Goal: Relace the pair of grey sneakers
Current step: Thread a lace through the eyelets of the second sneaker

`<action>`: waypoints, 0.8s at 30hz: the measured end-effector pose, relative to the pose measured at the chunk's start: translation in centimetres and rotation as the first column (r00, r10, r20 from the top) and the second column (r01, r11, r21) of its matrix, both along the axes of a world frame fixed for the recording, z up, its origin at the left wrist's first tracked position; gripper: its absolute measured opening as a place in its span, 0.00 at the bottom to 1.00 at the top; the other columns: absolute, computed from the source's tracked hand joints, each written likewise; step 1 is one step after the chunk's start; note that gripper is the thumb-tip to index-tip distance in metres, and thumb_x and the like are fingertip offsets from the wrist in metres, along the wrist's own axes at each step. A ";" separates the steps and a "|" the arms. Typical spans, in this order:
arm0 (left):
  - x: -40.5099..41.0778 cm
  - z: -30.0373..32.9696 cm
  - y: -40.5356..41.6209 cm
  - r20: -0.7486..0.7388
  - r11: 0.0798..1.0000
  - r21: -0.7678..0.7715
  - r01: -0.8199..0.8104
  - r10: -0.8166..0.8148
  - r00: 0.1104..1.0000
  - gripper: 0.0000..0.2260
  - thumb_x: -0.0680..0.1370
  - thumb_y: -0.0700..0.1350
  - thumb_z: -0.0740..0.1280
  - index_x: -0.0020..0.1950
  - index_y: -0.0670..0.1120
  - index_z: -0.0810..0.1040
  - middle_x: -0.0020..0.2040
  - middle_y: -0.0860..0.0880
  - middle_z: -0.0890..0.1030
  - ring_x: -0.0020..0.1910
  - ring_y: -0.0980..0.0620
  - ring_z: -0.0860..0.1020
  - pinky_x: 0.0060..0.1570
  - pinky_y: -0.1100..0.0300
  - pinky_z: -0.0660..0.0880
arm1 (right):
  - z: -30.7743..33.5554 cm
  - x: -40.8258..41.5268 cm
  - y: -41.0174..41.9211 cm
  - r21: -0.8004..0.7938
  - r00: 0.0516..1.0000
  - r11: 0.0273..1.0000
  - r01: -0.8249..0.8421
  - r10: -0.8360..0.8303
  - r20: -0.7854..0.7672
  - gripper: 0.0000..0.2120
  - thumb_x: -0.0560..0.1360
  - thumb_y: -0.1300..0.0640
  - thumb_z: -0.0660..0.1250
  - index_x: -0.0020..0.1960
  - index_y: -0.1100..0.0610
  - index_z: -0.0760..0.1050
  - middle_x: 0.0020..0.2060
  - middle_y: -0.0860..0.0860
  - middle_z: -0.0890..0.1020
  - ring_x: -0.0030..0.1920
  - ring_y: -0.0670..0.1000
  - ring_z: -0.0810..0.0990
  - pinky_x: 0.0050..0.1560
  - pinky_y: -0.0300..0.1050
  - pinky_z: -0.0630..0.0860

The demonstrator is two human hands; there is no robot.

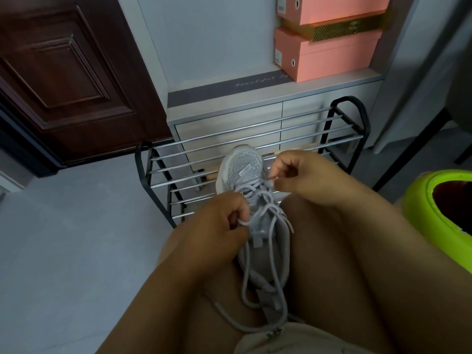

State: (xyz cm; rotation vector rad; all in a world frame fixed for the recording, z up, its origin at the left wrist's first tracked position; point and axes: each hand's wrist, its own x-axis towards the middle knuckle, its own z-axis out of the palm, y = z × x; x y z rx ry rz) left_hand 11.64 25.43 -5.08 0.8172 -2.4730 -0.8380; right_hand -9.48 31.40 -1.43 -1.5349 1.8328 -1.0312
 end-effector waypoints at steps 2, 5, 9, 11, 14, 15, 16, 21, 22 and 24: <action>0.0 -0.3 0.2 0.011 0.999 -0.045 0.002 -0.001 1.000 0.04 0.65 0.52 0.61 0.39 0.58 0.71 0.34 0.55 0.72 0.32 0.56 0.71 0.31 0.46 0.75 | -0.3 1.2 -0.5 0.015 0.980 1.000 0.001 0.002 -0.198 0.05 0.68 0.58 0.73 0.40 0.51 0.78 0.33 0.45 0.78 0.34 0.43 0.75 0.37 0.38 0.71; 0.0 -0.4 0.1 -0.016 1.000 -0.021 -0.011 0.011 1.000 0.03 0.65 0.52 0.62 0.38 0.59 0.71 0.33 0.55 0.72 0.30 0.55 0.70 0.30 0.45 0.74 | -0.3 2.6 -1.0 0.053 0.905 0.999 -0.005 0.027 -0.424 0.03 0.68 0.55 0.72 0.40 0.50 0.78 0.32 0.43 0.75 0.36 0.44 0.74 0.37 0.38 0.67; 0.3 -0.5 -0.1 -0.053 0.998 0.042 -0.038 0.040 0.998 0.04 0.65 0.52 0.64 0.39 0.58 0.73 0.31 0.56 0.72 0.28 0.57 0.70 0.30 0.44 0.75 | 0.8 1.3 -0.1 0.106 0.947 0.980 -0.168 0.190 -0.260 0.06 0.70 0.59 0.72 0.39 0.51 0.77 0.35 0.44 0.77 0.35 0.41 0.74 0.37 0.32 0.68; 0.3 -0.6 0.0 -0.073 0.995 0.097 -0.032 0.039 0.997 0.05 0.65 0.52 0.64 0.40 0.57 0.74 0.31 0.55 0.72 0.29 0.56 0.71 0.32 0.42 0.76 | 1.1 1.0 0.7 0.166 0.969 0.954 -0.248 0.246 0.032 0.06 0.71 0.63 0.71 0.39 0.54 0.77 0.35 0.47 0.77 0.34 0.41 0.73 0.37 0.33 0.68; 0.4 -0.5 0.0 -0.103 0.981 0.192 0.006 0.014 0.995 0.07 0.64 0.52 0.65 0.41 0.56 0.76 0.32 0.54 0.72 0.32 0.49 0.73 0.36 0.37 0.75 | 0.6 1.6 0.8 0.149 0.925 0.959 -0.241 0.180 0.334 0.11 0.71 0.73 0.64 0.37 0.58 0.74 0.29 0.50 0.75 0.27 0.40 0.70 0.29 0.31 0.65; 0.4 -0.4 0.0 -0.111 0.978 0.210 0.018 0.006 0.994 0.07 0.64 0.51 0.65 0.41 0.56 0.76 0.32 0.54 0.72 0.33 0.47 0.73 0.36 0.36 0.74 | 0.6 1.9 0.7 0.138 0.912 0.968 -0.208 0.142 0.384 0.12 0.71 0.75 0.62 0.36 0.59 0.74 0.28 0.50 0.75 0.24 0.40 0.69 0.27 0.30 0.65; 0.4 -0.4 0.0 -0.109 0.977 0.212 0.021 0.003 0.994 0.07 0.64 0.51 0.65 0.41 0.56 0.76 0.32 0.54 0.72 0.33 0.47 0.73 0.36 0.36 0.74 | 0.6 2.2 0.6 0.134 0.912 0.975 -0.175 0.109 0.396 0.12 0.70 0.75 0.62 0.35 0.60 0.74 0.27 0.50 0.75 0.24 0.40 0.69 0.26 0.29 0.65; -0.7 -0.4 0.5 -0.007 0.998 -0.014 -0.068 0.068 0.998 0.07 0.67 0.59 0.66 0.37 0.60 0.69 0.33 0.62 0.73 0.29 0.61 0.70 0.27 0.58 0.67 | 0.1 2.8 -0.1 0.098 0.974 0.995 -0.003 0.025 -0.226 0.02 0.68 0.59 0.71 0.38 0.55 0.79 0.31 0.45 0.78 0.31 0.41 0.73 0.34 0.35 0.69; -0.9 -0.4 0.5 -0.007 0.996 -0.030 -0.086 0.086 0.996 0.07 0.68 0.57 0.66 0.36 0.60 0.69 0.34 0.64 0.74 0.29 0.62 0.70 0.27 0.59 0.65 | -0.1 2.9 -0.2 0.089 0.960 0.996 -0.005 0.030 -0.277 0.01 0.69 0.58 0.71 0.38 0.54 0.80 0.33 0.46 0.79 0.33 0.42 0.74 0.36 0.37 0.69; -0.9 -0.5 0.4 -0.033 0.991 -0.005 -0.134 0.133 0.991 0.05 0.68 0.53 0.66 0.36 0.58 0.70 0.33 0.64 0.74 0.29 0.62 0.70 0.27 0.55 0.69 | -0.5 2.8 -0.2 0.078 0.979 0.996 -0.048 0.062 -0.194 0.03 0.70 0.60 0.72 0.38 0.55 0.80 0.34 0.48 0.80 0.35 0.43 0.75 0.37 0.37 0.70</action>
